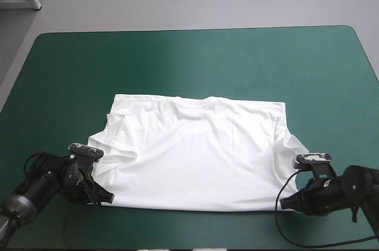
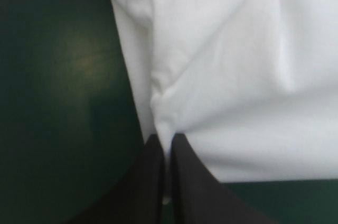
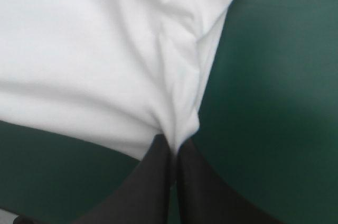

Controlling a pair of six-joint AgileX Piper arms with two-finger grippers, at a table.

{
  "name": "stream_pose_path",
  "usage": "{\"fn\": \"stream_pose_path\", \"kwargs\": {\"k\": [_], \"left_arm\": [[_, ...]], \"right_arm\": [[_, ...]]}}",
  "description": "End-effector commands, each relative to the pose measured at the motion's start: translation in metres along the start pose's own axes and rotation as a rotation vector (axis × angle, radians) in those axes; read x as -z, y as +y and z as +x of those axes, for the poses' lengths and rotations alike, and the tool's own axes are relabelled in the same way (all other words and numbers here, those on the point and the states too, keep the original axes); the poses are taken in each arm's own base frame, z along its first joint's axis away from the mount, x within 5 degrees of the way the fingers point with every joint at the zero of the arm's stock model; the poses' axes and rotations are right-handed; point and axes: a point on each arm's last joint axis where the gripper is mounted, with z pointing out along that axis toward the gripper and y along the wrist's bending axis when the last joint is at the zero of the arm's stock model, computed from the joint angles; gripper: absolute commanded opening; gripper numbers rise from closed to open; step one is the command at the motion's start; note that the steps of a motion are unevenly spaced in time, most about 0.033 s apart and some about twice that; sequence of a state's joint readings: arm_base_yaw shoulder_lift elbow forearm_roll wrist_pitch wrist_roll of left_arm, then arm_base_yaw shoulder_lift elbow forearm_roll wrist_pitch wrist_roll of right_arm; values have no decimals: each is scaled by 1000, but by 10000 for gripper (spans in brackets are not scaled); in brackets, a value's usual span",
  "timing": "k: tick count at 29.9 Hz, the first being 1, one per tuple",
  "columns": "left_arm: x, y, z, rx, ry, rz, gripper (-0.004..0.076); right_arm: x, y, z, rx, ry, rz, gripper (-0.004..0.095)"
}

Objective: Fold the cloth

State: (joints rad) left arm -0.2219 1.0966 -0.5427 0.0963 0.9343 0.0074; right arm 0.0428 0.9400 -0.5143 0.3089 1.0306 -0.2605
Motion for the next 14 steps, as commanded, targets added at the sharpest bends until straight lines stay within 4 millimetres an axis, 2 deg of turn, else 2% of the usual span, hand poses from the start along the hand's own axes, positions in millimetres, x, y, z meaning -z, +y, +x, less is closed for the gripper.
{"fn": "stream_pose_path", "kwargs": {"k": [1,5,10,14], "left_arm": [[27,5,1,-3,-44,-32,19],[54,7,7,11,-94,-42,19],[85,9,16,26,-195,-54,19],[105,11,13,30,-300,-62,19]], "right_arm": [[26,4,2,24,-60,35,-12],[47,9,8,31,-98,50,-12],[78,18,15,25,-269,63,-13],[98,23,11,48,-350,75,-14]]}}
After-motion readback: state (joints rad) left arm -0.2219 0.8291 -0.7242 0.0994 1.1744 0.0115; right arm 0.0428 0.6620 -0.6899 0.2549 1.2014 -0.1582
